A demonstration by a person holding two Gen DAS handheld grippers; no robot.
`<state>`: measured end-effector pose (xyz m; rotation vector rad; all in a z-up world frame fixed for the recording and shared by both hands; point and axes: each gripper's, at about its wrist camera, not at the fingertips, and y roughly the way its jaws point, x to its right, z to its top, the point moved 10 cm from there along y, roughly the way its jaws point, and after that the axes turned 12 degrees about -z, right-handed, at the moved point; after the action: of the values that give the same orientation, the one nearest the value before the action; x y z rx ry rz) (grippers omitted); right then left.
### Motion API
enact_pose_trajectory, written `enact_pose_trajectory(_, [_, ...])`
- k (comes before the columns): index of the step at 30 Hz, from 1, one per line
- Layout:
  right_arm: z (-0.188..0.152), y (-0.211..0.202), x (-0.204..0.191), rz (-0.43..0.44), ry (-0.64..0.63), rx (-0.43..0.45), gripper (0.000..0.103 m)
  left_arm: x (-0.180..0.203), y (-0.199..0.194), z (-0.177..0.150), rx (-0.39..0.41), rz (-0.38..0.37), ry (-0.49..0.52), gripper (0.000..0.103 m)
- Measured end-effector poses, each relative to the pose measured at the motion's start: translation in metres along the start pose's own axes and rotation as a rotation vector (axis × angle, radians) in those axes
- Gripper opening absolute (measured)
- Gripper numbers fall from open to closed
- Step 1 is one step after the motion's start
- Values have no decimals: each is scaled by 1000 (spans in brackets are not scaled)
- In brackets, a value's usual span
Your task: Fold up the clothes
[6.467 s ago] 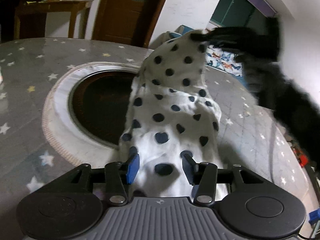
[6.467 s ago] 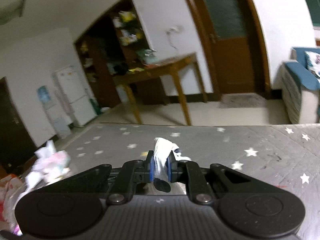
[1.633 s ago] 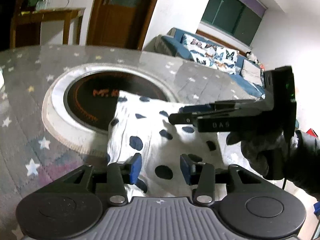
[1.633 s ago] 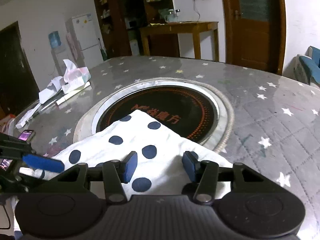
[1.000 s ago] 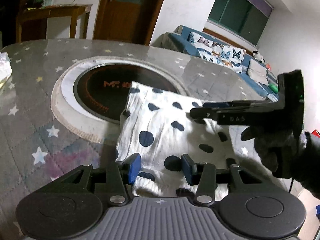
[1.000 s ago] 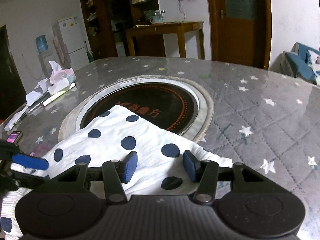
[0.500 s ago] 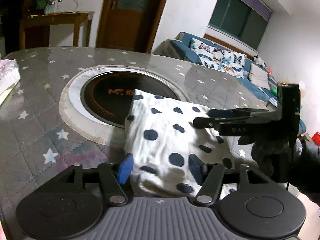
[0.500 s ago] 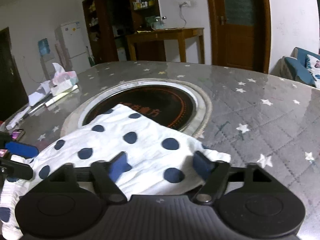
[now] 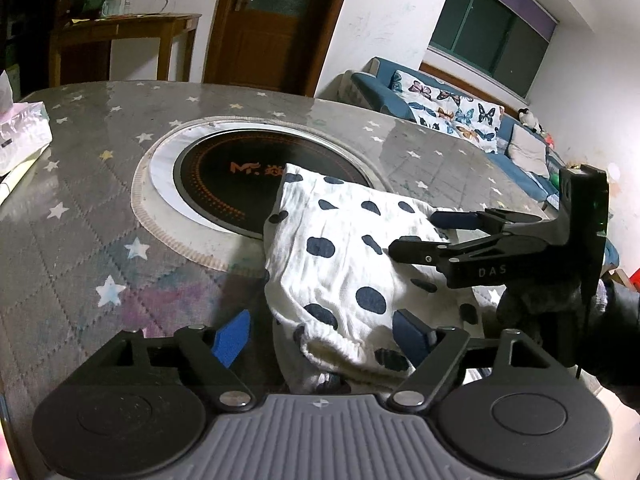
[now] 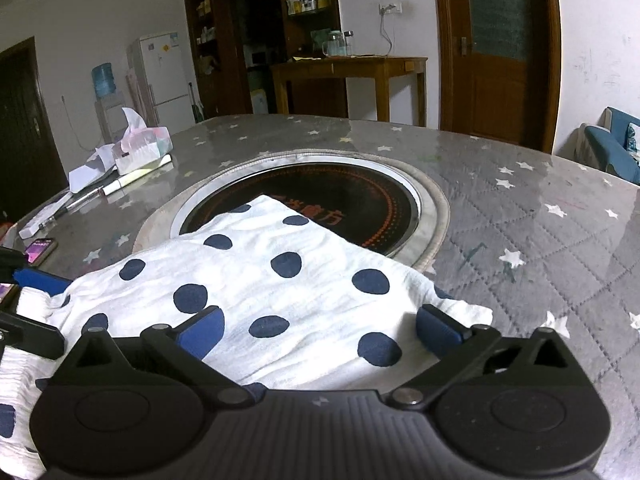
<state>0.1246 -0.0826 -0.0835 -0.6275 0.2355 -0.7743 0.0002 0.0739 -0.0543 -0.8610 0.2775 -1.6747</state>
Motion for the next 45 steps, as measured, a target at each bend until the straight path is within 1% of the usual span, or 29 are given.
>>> enact_pose_trajectory(5, [-3,3,-5,-41,-55,-12,103,0,-1,-2,-2,2,-8,85])
enact_pose_trajectory(8, [-5,4,-9,-67,-90,-15,103,0,-2,-3,-3,3,-11,89])
enact_pose_trajectory(12, [-5,5,-8,-62,-87,-16,103,-1,-1,-4,-6,4,-17,91])
enact_pose_trajectory(21, [-5,6,-7,-60,-90,-15,103,2,-2,2,5,7,-26,103])
enact_pose_trajectory(25, [-5,6,-7,-58,-90,-15,103,5,0,11,19,8,-21,103])
enact_pose_trajectory(28, [-3,4,-8,-53,-87,-11,103,5,5,16,19,22,-8,103])
enact_pose_trajectory(31, [1,-4,-9,-40,-80,2,103,2,9,16,6,41,-5,103])
enact_pose_trajectory(34, [6,-14,-10,-21,-73,18,103,-2,10,13,2,44,-12,103])
enact_pose_trajectory(40, [8,-29,-34,70,-113,31,103,-5,9,7,-4,48,-22,103])
enact_pose_trajectory(43, [0,-27,-45,104,-132,6,103,-8,9,4,-10,56,-28,103])
enact_pose_trajectory(45, [-9,-23,-49,102,-152,-14,103,-10,9,2,-14,63,-31,103])
